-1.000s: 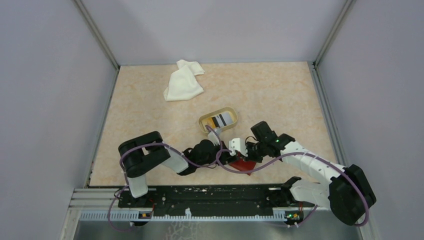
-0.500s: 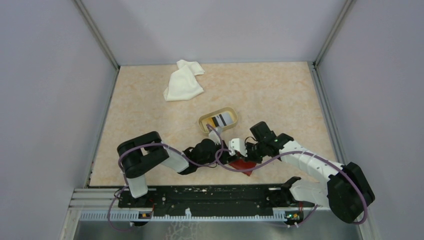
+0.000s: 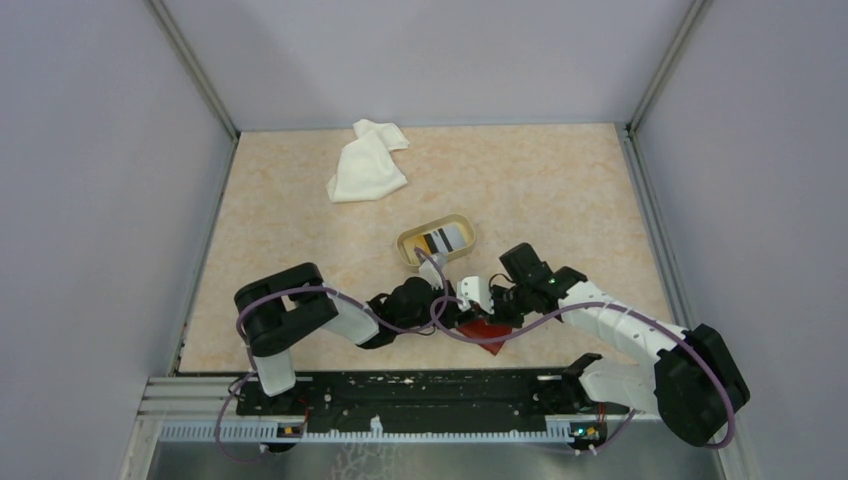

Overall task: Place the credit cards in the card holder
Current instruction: Close the card holder at the center of the board.

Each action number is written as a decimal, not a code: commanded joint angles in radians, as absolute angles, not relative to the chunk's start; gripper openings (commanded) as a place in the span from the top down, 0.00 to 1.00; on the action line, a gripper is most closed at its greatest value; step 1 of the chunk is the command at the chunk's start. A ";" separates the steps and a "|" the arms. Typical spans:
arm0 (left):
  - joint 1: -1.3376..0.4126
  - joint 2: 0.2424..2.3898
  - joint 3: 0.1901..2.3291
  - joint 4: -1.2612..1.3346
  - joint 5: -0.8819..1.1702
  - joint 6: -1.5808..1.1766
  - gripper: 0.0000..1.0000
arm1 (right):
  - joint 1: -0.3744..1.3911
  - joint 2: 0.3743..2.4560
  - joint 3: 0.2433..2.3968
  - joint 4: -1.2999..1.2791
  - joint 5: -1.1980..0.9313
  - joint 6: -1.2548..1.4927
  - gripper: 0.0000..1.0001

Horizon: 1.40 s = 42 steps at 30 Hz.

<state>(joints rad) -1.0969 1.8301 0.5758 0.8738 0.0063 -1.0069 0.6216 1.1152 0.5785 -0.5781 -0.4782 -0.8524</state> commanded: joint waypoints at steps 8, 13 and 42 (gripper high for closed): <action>-1.101 1.815 0.584 0.838 -0.009 -0.972 1.00 | 0.603 1.053 0.640 -0.572 -0.541 -0.840 1.00; -1.101 1.804 0.607 0.790 -0.016 -0.963 1.00 | 0.633 1.076 0.637 -0.569 -0.535 -0.854 1.00; -1.143 1.719 0.674 0.538 -0.048 -0.884 1.00 | 0.686 1.125 0.627 -0.561 -0.483 -0.873 1.00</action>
<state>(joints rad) -1.1389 1.7046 0.6487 0.5636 -0.0483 -0.8997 0.6682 1.1141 0.5915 -0.5823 -0.4717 -0.8589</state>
